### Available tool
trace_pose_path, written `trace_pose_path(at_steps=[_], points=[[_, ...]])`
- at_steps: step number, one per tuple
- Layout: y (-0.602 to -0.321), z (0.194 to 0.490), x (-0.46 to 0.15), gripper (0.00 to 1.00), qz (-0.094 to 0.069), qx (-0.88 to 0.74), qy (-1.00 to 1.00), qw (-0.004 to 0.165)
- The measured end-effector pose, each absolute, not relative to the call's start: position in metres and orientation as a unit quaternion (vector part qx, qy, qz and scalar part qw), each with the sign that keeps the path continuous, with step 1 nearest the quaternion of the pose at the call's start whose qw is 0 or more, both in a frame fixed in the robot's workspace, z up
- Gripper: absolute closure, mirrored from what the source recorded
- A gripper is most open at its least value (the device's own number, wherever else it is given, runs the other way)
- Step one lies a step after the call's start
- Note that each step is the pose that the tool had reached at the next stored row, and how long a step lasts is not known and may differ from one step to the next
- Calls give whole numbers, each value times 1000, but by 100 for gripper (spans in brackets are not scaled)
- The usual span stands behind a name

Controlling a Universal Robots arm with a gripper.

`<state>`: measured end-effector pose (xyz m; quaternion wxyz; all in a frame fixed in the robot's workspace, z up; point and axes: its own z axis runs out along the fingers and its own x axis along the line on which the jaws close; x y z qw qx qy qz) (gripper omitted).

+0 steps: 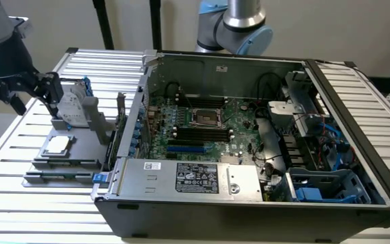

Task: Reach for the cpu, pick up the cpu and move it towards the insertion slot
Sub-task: 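Pick up the cpu and move it towards the insertion slot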

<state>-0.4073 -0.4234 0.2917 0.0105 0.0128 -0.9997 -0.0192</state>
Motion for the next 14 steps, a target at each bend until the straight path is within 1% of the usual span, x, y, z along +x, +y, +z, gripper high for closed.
trace_pose_path(at_steps=[14], points=[[-423,266,-409,29,-19,17,-1000,11]])
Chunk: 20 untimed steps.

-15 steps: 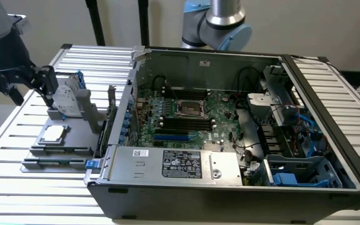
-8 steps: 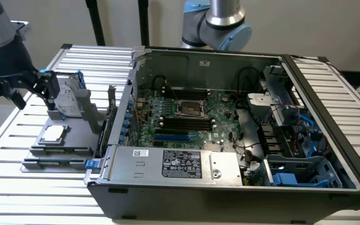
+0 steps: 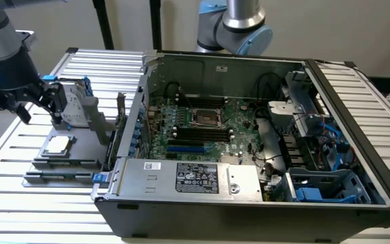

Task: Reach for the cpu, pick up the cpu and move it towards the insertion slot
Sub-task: 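Pick up the cpu and move it towards the insertion slot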

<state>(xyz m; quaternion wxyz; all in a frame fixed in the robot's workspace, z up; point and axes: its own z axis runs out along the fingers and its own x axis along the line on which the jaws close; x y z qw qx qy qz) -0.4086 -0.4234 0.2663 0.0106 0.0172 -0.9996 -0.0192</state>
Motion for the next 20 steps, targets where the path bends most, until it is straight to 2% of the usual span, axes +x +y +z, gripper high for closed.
trace_pose_path(at_steps=[20], points=[[-430,230,-409,29,-19,22,-1000,11]])
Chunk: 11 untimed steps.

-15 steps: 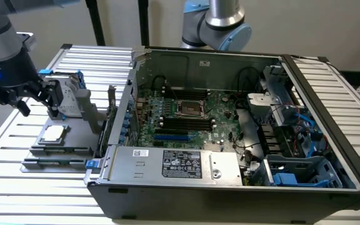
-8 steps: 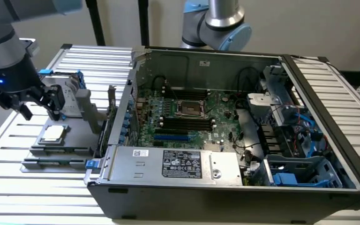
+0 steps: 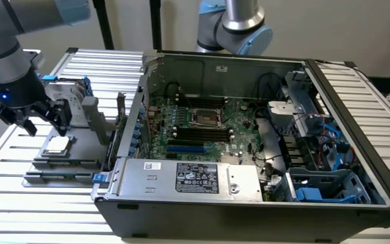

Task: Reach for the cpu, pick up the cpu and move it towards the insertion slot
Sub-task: 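Pick up the cpu and move it towards the insertion slot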

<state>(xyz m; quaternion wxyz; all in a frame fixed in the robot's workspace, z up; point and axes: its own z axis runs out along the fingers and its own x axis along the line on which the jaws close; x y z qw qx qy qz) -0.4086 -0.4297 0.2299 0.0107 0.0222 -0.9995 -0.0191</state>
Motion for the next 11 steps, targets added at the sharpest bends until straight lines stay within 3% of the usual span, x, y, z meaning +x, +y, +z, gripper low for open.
trace_pose_path(at_steps=[11], points=[[-432,210,-409,29,-19,22,-1000,11]])
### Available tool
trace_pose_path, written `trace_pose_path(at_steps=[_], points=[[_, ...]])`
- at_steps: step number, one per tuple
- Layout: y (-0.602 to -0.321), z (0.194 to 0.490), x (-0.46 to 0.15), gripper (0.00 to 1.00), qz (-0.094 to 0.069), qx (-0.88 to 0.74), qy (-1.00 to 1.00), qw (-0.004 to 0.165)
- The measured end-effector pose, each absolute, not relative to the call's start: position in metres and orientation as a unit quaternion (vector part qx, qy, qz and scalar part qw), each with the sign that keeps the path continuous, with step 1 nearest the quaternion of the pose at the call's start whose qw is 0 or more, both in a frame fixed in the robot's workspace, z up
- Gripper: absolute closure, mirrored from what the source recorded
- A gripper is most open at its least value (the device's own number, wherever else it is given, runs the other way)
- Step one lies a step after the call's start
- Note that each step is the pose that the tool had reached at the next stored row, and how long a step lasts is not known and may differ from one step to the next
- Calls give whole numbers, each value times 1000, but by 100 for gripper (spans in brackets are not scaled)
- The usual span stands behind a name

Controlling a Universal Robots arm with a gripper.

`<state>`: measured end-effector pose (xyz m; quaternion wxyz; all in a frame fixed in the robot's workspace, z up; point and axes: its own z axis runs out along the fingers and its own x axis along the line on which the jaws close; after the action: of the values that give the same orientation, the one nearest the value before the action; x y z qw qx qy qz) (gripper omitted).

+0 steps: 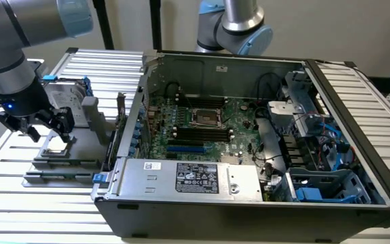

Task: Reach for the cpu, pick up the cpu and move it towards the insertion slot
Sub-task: 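Pick up the cpu and move it towards the insertion slot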

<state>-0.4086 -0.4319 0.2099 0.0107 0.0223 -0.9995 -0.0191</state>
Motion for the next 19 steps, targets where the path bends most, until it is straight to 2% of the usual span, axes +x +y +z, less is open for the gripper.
trace_pose_path(at_steps=[19], points=[[-427,191,-409,29,-19,22,-1000,11]])
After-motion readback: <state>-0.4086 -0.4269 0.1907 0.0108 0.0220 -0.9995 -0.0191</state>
